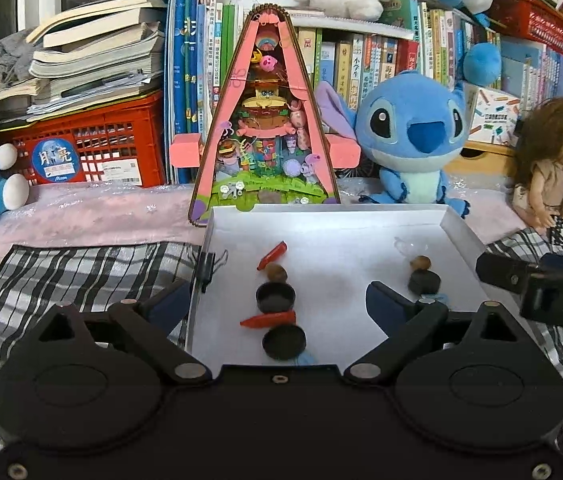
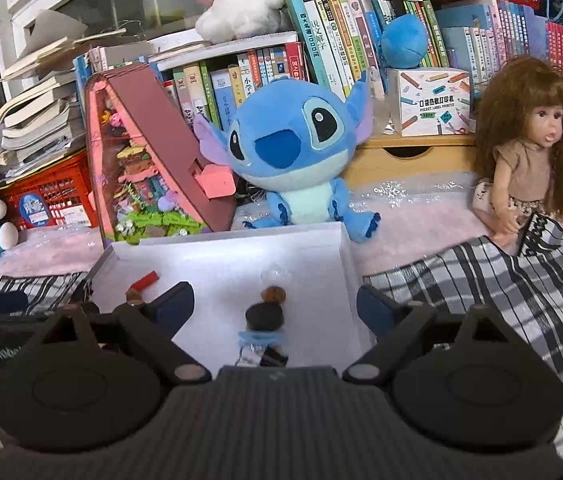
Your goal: Organize rigid objects
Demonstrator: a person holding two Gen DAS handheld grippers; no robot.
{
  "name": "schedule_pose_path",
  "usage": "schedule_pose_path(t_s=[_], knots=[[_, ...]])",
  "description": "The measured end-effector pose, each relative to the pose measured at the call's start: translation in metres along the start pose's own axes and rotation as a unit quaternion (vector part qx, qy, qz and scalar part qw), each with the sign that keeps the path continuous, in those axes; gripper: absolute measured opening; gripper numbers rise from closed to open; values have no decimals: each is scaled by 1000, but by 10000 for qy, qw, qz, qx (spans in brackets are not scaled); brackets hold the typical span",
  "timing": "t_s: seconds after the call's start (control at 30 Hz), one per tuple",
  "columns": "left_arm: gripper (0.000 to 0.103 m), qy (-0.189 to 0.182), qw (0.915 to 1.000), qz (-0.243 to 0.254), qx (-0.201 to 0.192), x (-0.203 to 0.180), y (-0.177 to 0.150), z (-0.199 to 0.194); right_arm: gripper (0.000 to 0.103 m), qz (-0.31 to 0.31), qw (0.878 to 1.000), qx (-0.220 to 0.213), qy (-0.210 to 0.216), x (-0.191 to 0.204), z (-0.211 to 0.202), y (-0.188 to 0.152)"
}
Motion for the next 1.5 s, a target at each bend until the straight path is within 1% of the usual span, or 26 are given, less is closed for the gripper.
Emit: schedule_pose_path(t_s=[0.17, 0.33, 0.43, 0.6, 0.77, 0.87, 1.0, 1.17, 1.3, 1.5], knots=[[95, -68, 10000, -17, -5, -2, -19, -16, 94, 83, 10000, -36, 26, -2, -15, -18], [95, -57, 9998, 115, -124, -8, -42, -28, 95, 213, 9997, 0, 128, -7, -26, -38], [95, -66, 9998, 112, -116, -10, -57, -33, 95, 165, 9998, -14, 136, -8, -32, -49], [95, -2, 9999, 96, -115, -14, -78, -33, 97, -92, 9999, -29, 115, -5, -38, -67], [95, 16, 10000, 68, 16, -15, -94, -28, 98, -330, 9994, 6, 57, -1, -38, -84], [95, 86, 9999, 129, 52, -15, -102, -25, 98, -402, 9991, 108, 54, 0, -35, -95], [95, 241, 9994, 227, 92, -16, -113, -19, 98, -305, 9991, 292, 69, 0, -27, -107], [97, 308, 9993, 176, 107, -13, -119, -16, 103, -480, 9981, 376, 20, 7, -22, -116], [102, 319, 9993, 58, 163, -8, -119, -14, 103, -563, 9975, 432, -43, 10, -21, -117], [103, 340, 9993, 12, 172, -5, -119, -14, 103, -602, 9971, 458, -66, 10, -19, -117]])
Point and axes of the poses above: each gripper's, at about its wrist camera, not at the fingertips, and z roughly the way its jaws point, x to its left, y to its top, the point moved 1 cm from there along z, roughly the way its jaws point, and after that the axes turned 1 degree about -y, right-handed, at the moved point
